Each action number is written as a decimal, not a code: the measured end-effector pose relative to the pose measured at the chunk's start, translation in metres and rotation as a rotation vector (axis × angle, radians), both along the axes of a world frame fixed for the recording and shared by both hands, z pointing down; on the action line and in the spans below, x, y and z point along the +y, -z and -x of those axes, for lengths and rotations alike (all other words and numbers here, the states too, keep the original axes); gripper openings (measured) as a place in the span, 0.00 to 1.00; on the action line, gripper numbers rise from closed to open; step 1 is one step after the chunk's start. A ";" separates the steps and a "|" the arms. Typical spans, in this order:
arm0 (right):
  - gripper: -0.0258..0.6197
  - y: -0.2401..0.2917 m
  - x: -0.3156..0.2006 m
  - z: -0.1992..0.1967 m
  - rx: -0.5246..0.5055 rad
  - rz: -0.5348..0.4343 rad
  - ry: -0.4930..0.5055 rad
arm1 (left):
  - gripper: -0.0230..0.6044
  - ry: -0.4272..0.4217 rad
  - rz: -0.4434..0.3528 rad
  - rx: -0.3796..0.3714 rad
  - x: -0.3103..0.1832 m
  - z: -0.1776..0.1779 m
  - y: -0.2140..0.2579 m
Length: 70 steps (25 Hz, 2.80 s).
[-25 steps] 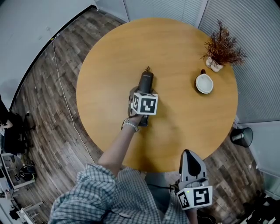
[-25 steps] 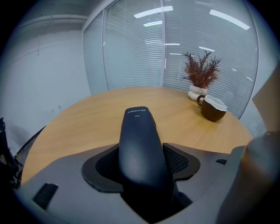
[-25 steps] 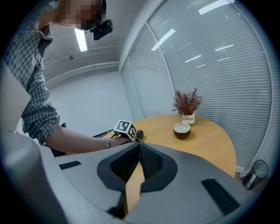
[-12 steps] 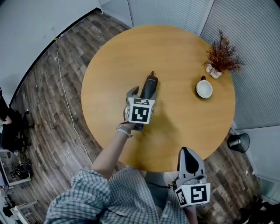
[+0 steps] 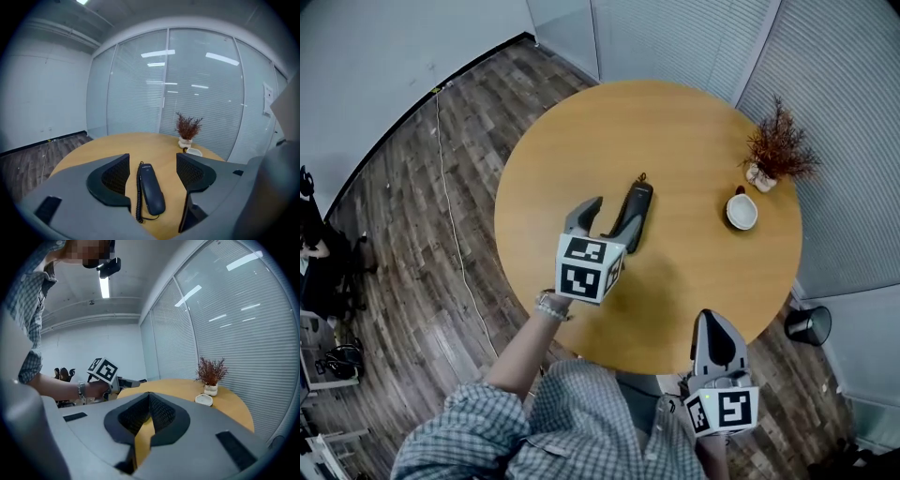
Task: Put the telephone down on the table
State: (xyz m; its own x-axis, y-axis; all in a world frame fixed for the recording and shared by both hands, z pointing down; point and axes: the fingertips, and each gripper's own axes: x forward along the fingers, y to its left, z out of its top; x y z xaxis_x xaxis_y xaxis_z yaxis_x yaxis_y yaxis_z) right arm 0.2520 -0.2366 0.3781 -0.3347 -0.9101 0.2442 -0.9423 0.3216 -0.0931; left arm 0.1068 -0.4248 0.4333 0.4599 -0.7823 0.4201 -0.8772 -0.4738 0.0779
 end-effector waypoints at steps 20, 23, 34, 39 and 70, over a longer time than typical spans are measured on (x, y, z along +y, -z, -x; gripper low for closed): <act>0.05 0.050 -0.026 0.023 0.027 -0.154 0.006 | 0.24 0.023 -0.305 0.074 0.078 0.051 0.125; 0.05 0.056 -0.029 0.023 0.030 -0.169 0.008 | 0.10 0.030 -0.327 0.056 0.083 0.053 0.128; 0.05 0.070 -0.031 0.032 0.030 -0.207 0.032 | 0.05 0.002 -0.349 0.078 0.101 0.051 0.133; 0.05 0.069 -0.030 0.032 0.031 -0.202 0.038 | 0.05 0.011 -0.328 0.069 0.106 0.058 0.129; 0.05 0.062 -0.018 0.032 0.075 -0.193 0.029 | 0.05 -0.050 -0.267 0.108 0.117 0.028 0.120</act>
